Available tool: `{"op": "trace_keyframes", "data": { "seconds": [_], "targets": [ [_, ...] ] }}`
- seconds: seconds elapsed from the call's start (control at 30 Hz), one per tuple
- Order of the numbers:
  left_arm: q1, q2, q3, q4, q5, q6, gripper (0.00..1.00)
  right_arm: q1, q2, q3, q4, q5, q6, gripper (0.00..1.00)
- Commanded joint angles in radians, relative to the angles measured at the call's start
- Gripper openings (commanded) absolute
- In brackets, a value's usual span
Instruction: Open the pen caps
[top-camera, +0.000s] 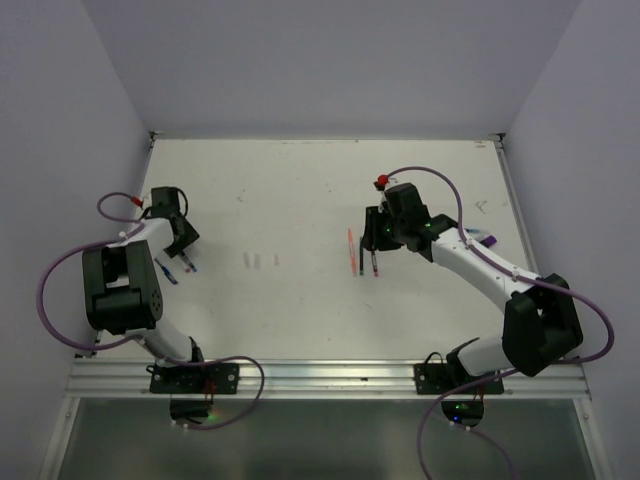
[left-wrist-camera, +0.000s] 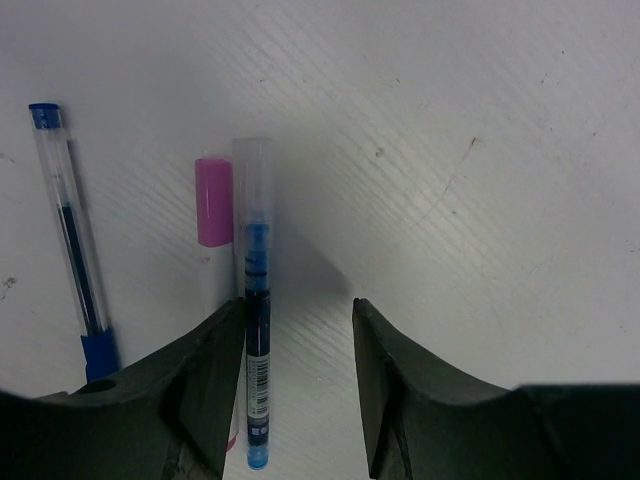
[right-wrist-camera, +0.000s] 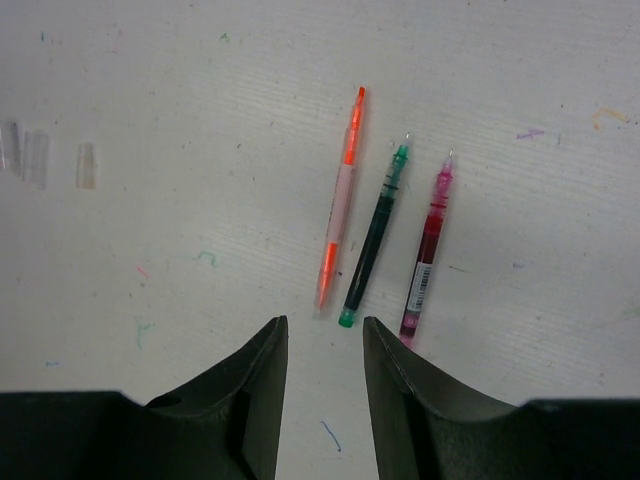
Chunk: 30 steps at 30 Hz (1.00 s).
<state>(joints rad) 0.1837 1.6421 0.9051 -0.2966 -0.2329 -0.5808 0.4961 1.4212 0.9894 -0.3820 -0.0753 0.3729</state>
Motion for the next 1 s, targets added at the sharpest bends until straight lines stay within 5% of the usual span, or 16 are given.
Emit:
{"op": "trace_keyframes", "data": {
  "seconds": [0.0,0.2,0.4,0.57,0.77,0.97],
  "targets": [
    [0.011,0.001,-0.015,0.05,-0.013,0.024,0.5,-0.004,0.007,0.038,0.018,-0.024,0.003,0.4],
    [0.011,0.039,-0.038,0.068,0.021,0.027,0.45,-0.005,-0.008,0.035,0.018,-0.023,0.003,0.4],
    [0.011,0.056,-0.045,0.088,0.067,0.048,0.26,-0.005,-0.019,0.018,0.034,-0.023,0.001,0.39],
    [0.011,0.065,-0.041,0.109,0.127,0.055,0.0,-0.005,-0.021,-0.015,0.058,-0.027,0.003,0.39],
    [0.002,0.01,-0.04,0.181,0.302,0.045,0.0,-0.005,-0.027,-0.047,0.098,-0.031,0.011,0.39],
    [-0.087,-0.246,-0.08,0.333,0.516,-0.033,0.0,-0.002,-0.028,-0.048,0.187,-0.133,0.05,0.39]
  ]
}}
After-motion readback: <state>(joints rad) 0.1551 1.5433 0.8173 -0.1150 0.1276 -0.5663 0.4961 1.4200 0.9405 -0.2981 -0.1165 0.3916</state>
